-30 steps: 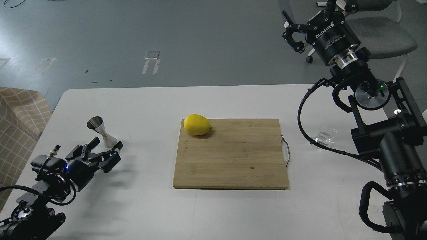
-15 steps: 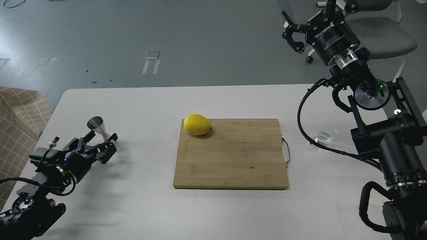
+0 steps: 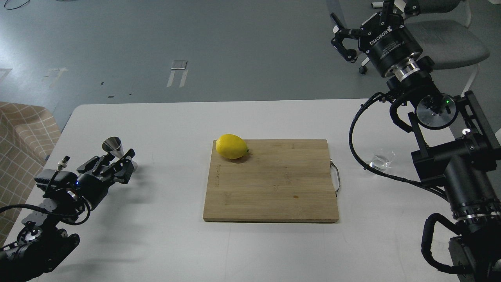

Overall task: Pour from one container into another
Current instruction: 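Close the left gripper around the metal jigger, then lift the jigger with the left gripper and carry it over the board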

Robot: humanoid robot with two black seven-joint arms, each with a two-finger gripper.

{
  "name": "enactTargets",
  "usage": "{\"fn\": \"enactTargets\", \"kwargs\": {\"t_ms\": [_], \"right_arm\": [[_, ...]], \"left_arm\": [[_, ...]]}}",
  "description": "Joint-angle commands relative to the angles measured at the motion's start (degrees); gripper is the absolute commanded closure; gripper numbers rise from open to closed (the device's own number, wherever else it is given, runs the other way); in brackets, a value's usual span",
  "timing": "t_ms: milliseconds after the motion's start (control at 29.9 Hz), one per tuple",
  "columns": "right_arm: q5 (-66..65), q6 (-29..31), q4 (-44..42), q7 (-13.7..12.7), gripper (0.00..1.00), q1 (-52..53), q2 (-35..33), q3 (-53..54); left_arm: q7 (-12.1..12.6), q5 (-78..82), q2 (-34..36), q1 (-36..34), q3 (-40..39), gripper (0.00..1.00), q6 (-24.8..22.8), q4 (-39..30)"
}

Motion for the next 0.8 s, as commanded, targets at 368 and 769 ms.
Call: {"fn": "enactTargets", "kwargs": {"t_ms": [368, 769], "right_arm": [[0.01, 0.0, -0.08, 0.0, 0.0, 0.0, -0.07, 0.09], [0.01, 0.0, -0.08, 0.0, 0.0, 0.0, 0.01, 0.17]], "left_arm": [[0.0, 0.07, 0.17, -3.1, -0.09, 0.89, 0.0, -0.79], [0.0, 0.24, 0.44, -13.99, 0.35, 0.88, 0.0, -2.29]]}}
